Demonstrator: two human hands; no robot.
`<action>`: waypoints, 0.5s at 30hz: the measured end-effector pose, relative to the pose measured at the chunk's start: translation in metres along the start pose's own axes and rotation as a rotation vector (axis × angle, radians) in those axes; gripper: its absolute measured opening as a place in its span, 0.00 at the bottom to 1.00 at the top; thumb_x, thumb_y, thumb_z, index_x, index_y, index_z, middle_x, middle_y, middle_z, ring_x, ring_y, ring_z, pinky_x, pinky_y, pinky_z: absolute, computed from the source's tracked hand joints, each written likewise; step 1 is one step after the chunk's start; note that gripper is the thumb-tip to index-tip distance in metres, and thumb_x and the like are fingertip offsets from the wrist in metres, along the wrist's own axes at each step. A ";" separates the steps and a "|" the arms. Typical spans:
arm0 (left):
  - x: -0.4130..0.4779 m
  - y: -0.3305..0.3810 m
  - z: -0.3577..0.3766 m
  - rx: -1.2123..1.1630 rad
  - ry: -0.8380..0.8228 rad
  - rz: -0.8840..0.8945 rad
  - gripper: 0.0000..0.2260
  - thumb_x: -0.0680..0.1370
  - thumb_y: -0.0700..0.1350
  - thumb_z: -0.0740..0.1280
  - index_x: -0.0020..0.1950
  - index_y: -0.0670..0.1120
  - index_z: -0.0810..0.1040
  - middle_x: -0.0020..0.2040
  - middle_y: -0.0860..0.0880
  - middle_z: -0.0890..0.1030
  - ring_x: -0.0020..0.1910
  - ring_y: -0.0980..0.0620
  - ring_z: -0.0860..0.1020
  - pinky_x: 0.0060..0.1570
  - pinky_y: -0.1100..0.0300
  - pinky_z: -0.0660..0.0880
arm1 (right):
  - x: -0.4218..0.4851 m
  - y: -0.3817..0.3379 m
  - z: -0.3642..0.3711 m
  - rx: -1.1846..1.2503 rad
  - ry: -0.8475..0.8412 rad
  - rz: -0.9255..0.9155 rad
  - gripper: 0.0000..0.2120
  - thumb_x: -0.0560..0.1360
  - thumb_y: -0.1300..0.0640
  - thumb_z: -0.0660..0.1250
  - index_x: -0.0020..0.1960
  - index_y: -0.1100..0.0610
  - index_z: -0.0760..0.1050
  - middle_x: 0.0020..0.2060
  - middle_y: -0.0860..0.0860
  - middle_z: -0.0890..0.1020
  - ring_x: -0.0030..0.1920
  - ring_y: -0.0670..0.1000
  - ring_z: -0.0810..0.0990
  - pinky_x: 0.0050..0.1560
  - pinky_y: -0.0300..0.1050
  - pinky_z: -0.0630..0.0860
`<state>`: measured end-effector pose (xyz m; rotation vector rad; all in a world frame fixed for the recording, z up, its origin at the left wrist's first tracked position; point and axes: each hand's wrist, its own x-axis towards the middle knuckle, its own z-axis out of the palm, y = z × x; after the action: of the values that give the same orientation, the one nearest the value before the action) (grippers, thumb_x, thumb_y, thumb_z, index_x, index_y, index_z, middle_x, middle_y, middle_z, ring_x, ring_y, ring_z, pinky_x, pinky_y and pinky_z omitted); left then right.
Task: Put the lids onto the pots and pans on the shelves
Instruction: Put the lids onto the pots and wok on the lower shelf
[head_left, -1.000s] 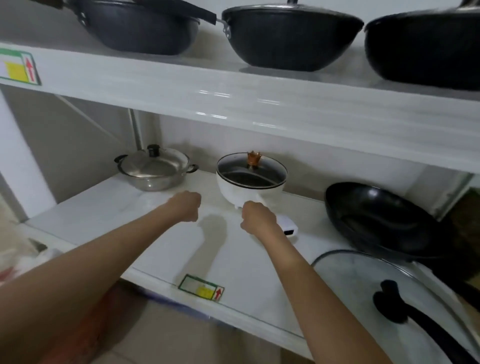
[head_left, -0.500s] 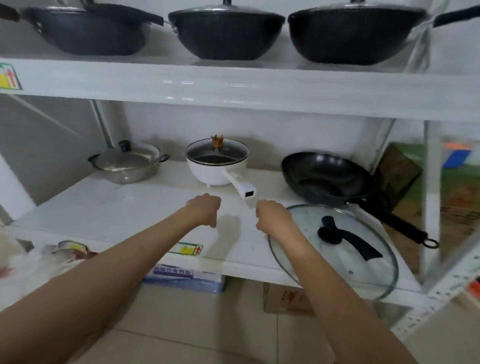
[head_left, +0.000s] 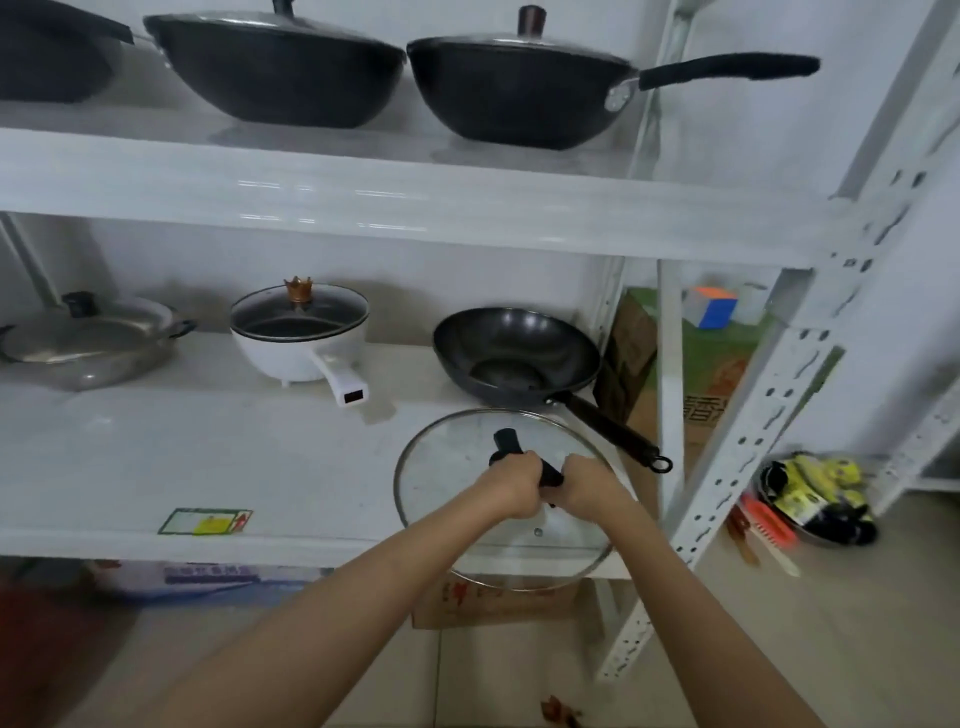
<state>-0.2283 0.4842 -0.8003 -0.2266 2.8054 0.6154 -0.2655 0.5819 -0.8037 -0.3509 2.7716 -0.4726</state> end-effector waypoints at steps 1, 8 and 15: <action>0.002 0.006 0.003 -0.069 -0.004 -0.052 0.25 0.78 0.35 0.60 0.74 0.36 0.59 0.65 0.37 0.74 0.61 0.41 0.76 0.57 0.53 0.75 | 0.002 0.003 0.000 0.103 -0.057 0.013 0.11 0.75 0.53 0.65 0.39 0.58 0.70 0.40 0.56 0.78 0.40 0.57 0.81 0.30 0.41 0.72; 0.012 0.003 0.014 -0.799 0.127 -0.263 0.16 0.79 0.35 0.52 0.59 0.33 0.76 0.47 0.37 0.82 0.38 0.44 0.81 0.37 0.58 0.80 | 0.010 0.008 0.002 0.407 -0.145 0.016 0.14 0.75 0.54 0.65 0.34 0.60 0.70 0.27 0.53 0.75 0.23 0.48 0.73 0.24 0.37 0.72; 0.020 0.015 0.027 -0.894 0.160 -0.408 0.19 0.83 0.46 0.53 0.63 0.35 0.72 0.60 0.35 0.79 0.58 0.38 0.79 0.58 0.49 0.77 | 0.006 0.003 0.028 0.470 0.031 -0.028 0.16 0.76 0.64 0.63 0.31 0.57 0.66 0.29 0.51 0.75 0.30 0.48 0.75 0.30 0.40 0.74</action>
<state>-0.2447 0.5073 -0.8245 -1.0047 2.2938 1.7333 -0.2619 0.5754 -0.8310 -0.2684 2.5762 -1.1119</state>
